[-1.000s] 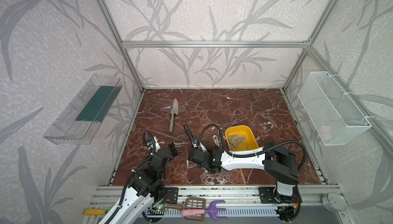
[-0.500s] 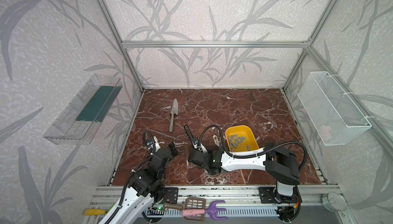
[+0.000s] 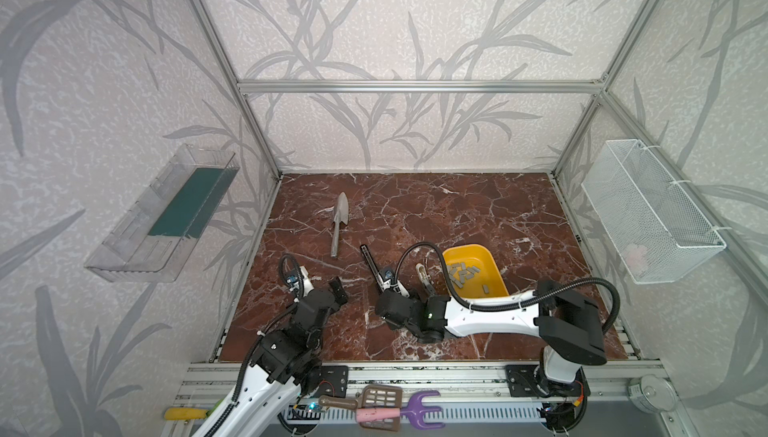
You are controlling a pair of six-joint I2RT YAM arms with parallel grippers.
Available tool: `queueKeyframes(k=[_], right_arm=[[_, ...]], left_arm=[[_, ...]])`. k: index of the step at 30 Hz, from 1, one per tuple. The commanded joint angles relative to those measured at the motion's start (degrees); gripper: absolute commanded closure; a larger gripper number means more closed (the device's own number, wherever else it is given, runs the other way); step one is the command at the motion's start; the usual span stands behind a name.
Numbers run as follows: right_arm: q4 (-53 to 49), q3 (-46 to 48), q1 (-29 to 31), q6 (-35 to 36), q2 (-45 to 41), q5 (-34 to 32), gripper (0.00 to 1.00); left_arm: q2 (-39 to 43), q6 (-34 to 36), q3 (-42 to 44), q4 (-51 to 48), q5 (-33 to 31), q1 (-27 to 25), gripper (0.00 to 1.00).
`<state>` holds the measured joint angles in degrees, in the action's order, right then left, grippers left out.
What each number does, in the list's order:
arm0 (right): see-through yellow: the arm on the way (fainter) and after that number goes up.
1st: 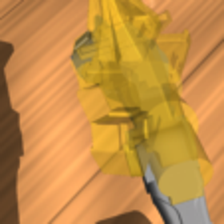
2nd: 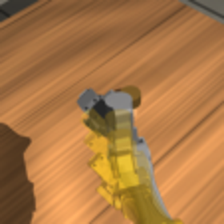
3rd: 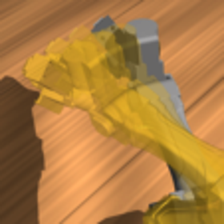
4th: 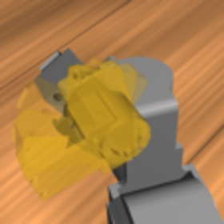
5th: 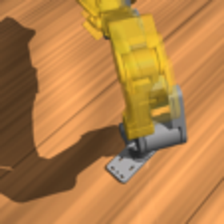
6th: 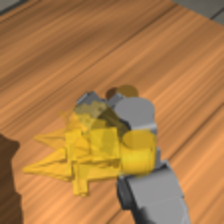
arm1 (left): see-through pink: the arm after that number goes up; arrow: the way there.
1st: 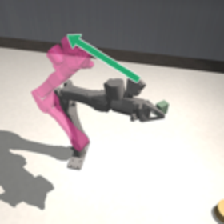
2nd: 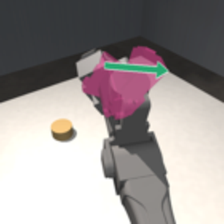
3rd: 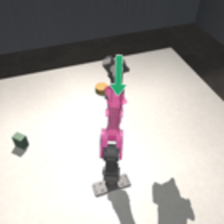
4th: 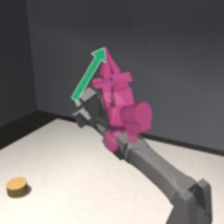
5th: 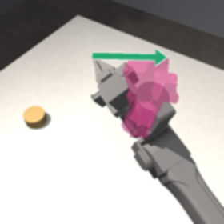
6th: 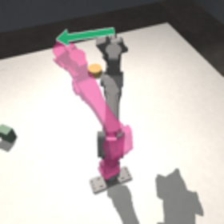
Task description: Load the staples into the stapler
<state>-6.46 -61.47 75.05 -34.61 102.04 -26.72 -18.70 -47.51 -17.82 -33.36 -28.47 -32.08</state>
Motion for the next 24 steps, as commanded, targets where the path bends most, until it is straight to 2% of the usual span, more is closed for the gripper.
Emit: queueKeyframes(k=[1,24], right_arm=[[3.91,1.44,-0.29,0.35,-1.42,1.64,1.00],[2.24,0.73,-0.93,-0.81,1.75,1.01,1.00]], left_arm=[[0.51,-0.02,0.40,0.32,-1.91,0.34,0.01],[0.23,0.05,0.42,0.76,-1.59,0.34,0.01]])
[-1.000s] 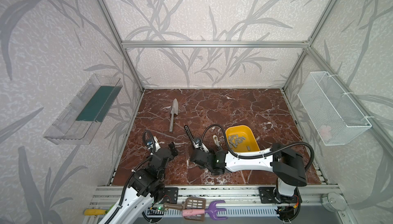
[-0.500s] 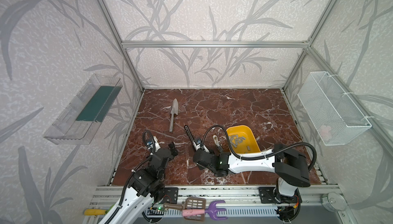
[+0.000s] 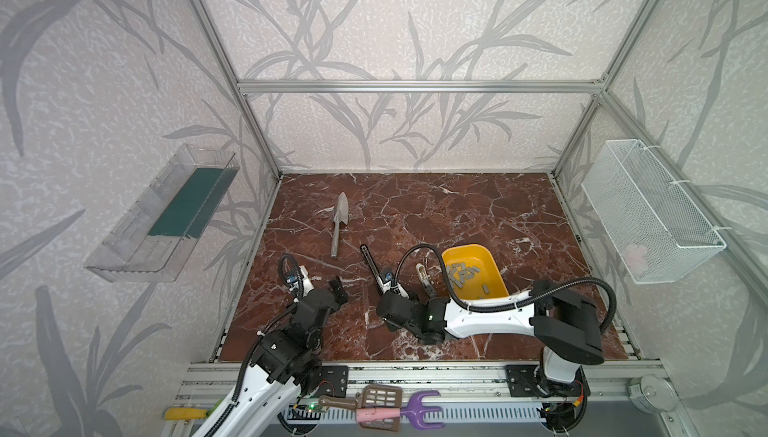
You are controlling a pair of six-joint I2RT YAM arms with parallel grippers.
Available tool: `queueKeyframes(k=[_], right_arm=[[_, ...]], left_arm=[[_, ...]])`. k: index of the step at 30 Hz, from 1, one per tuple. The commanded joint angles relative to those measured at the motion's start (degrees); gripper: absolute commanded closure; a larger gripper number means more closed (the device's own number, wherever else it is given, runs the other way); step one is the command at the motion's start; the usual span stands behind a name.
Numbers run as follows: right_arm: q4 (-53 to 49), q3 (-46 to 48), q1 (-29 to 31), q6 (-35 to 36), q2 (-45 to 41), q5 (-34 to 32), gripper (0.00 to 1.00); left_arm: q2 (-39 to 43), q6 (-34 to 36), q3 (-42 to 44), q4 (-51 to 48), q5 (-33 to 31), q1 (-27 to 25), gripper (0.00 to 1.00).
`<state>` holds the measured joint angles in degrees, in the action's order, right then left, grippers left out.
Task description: Load the staples into the stapler
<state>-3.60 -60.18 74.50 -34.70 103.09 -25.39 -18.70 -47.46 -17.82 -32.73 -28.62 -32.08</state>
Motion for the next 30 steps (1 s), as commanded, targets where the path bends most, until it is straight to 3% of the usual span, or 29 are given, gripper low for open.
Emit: queueKeyframes(k=[1,30], right_arm=[[-0.77,-0.68,-0.32,-0.71,0.79,-0.23,1.00],[-5.35,-0.90,-0.20,-3.09,1.28,2.87,1.00]], left_arm=[[0.17,0.08,0.43,0.12,-1.44,0.34,0.01],[0.23,0.09,0.45,0.13,-1.38,0.33,0.01]])
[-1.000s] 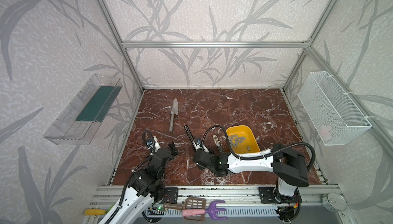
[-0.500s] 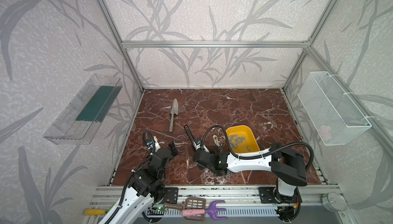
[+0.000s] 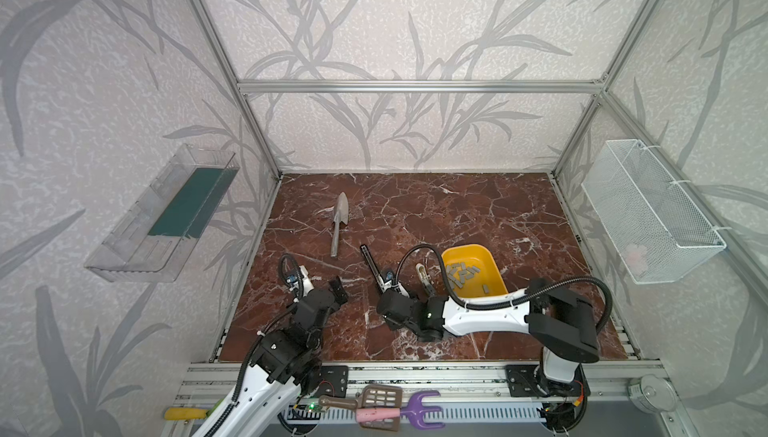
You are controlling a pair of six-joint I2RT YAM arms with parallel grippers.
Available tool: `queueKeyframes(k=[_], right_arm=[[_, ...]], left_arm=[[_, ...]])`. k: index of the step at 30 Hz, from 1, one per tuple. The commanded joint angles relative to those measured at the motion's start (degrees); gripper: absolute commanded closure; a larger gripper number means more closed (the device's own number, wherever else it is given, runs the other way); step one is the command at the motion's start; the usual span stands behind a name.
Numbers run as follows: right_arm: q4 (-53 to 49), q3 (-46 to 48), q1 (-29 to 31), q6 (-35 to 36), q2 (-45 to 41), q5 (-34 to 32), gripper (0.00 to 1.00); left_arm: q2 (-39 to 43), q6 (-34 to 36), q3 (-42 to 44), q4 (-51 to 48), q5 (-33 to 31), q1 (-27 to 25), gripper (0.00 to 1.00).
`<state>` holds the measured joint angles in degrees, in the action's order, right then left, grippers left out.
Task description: Load the staples into the stapler
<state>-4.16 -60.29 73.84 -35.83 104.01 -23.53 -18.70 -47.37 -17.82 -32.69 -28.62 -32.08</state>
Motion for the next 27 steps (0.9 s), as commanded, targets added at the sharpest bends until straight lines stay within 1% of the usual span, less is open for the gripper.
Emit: queueKeyframes(k=[1,8,12,19,22,23,27], right_arm=[[-5.23,-0.95,0.55,-2.03,0.24,1.03,1.00],[-7.67,0.14,1.47,-2.97,-2.18,-0.37,1.00],[-7.30,1.34,1.71,-3.10,-2.52,1.49,1.00],[-7.02,2.10,2.57,-3.32,-2.71,2.08,1.00],[-7.02,2.11,2.61,-3.19,-2.89,2.53,0.90],[-7.02,2.18,2.56,-3.21,-3.00,2.65,0.88],[-7.48,2.28,2.66,-3.12,-3.50,2.44,0.85]], left_arm=[[0.17,0.00,0.46,0.08,-1.42,0.34,0.01],[0.18,0.00,0.51,0.08,-1.27,0.34,0.01],[0.20,0.00,0.44,0.05,-1.23,0.28,0.01],[0.24,0.02,0.43,0.00,-1.02,0.27,0.01],[0.16,0.05,0.51,0.00,-1.03,0.29,0.01],[0.21,0.01,0.47,0.05,-1.07,0.34,0.01],[0.21,-0.02,0.51,0.02,-1.04,0.33,0.01]])
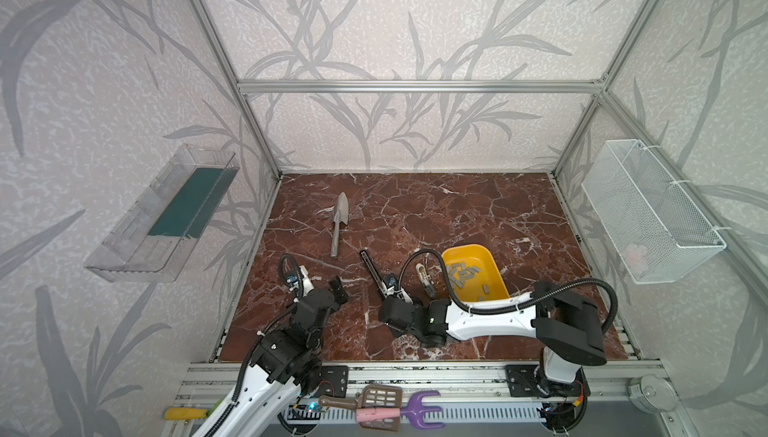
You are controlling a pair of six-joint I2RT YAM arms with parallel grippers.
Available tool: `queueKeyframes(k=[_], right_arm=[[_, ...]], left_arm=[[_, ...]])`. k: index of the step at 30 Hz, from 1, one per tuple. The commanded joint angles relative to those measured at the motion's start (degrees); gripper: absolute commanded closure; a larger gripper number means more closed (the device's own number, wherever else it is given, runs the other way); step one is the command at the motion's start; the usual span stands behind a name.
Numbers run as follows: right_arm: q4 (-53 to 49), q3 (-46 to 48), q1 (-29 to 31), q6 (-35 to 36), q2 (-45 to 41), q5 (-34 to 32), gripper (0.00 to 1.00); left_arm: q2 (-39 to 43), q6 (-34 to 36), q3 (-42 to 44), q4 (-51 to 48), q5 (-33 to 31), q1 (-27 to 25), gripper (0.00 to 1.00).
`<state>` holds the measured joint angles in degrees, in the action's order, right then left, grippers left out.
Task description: Load the staples into the stapler
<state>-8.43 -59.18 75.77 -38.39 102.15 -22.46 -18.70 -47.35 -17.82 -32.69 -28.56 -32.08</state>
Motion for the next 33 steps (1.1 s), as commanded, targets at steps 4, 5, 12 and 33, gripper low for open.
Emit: queueKeyframes(k=[4,5,12,33], right_arm=[[-3.74,1.36,0.82,-0.20,-2.82,0.86,0.67],[-3.82,1.39,0.86,0.05,-3.21,0.66,0.63],[-4.87,0.62,0.84,1.52,-7.24,-1.59,0.55],[-18.05,12.04,-24.13,13.94,-35.11,-7.09,0.65]], left_arm=[[0.24,-0.02,0.52,0.01,-1.13,0.32,0.01],[0.17,-0.05,0.57,0.02,-1.14,0.35,0.01],[0.21,-0.06,0.50,0.08,-1.16,0.33,0.01],[-10.06,10.26,-1.41,22.60,-2.68,0.35,0.01]])
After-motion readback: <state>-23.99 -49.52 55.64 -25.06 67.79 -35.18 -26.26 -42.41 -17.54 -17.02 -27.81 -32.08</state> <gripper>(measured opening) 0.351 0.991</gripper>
